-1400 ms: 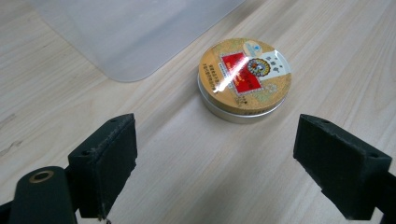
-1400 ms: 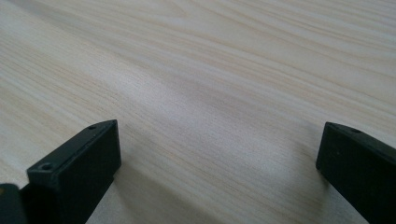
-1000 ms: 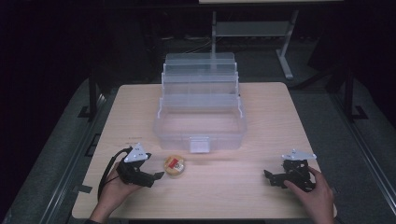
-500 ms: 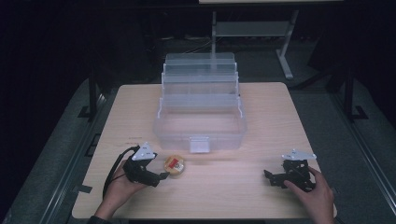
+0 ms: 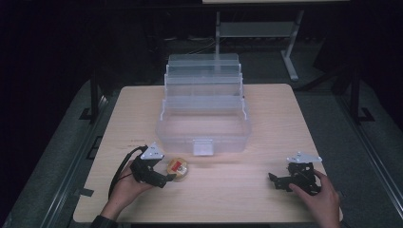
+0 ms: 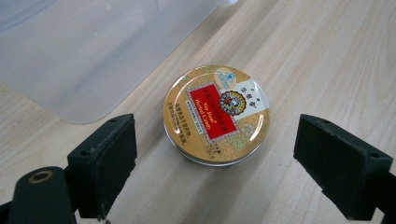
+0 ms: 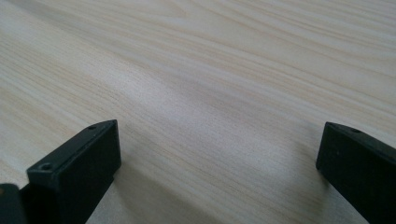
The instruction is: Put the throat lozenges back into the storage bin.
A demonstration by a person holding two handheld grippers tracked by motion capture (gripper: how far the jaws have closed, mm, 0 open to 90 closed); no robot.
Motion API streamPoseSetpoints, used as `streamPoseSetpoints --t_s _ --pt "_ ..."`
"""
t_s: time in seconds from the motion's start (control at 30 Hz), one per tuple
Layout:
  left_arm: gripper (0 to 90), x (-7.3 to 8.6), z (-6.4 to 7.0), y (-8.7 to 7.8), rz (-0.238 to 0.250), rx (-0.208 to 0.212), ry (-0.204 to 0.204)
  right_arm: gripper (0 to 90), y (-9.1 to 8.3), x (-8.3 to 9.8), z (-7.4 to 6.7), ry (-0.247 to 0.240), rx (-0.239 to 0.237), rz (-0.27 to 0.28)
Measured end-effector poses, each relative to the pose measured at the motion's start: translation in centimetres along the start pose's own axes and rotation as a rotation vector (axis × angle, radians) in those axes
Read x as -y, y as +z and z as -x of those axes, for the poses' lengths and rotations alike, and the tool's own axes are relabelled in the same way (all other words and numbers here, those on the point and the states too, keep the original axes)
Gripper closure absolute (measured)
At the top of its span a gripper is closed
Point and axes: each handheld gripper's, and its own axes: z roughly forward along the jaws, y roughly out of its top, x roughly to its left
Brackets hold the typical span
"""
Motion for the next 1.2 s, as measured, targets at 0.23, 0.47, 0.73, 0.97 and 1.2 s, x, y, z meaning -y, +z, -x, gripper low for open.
streamPoseSetpoints --t_s 0.23,0.47,0.73,0.97,1.2 --pt "12.6 -0.8 -0.2 0.6 -0.016 0.014 0.007 0.0 0.0 0.0 0.0 0.0 0.0 0.0" --pt "12.6 -1.5 -0.2 1.3 -0.039 0.02 0.022 0.0 0.0 0.0 0.0 0.0 0.0 0.0" --pt "12.5 -2.5 -0.2 2.1 -0.072 0.035 0.041 0.0 0.0 0.0 0.0 0.0 0.0 0.0" --pt "12.5 -3.0 -0.1 3.0 -0.127 0.045 0.056 0.0 0.0 0.0 0.0 0.0 0.0 0.0" --pt "12.5 -3.4 0.0 3.8 -0.175 0.042 0.074 0.0 0.0 0.0 0.0 -0.001 0.0 0.0"
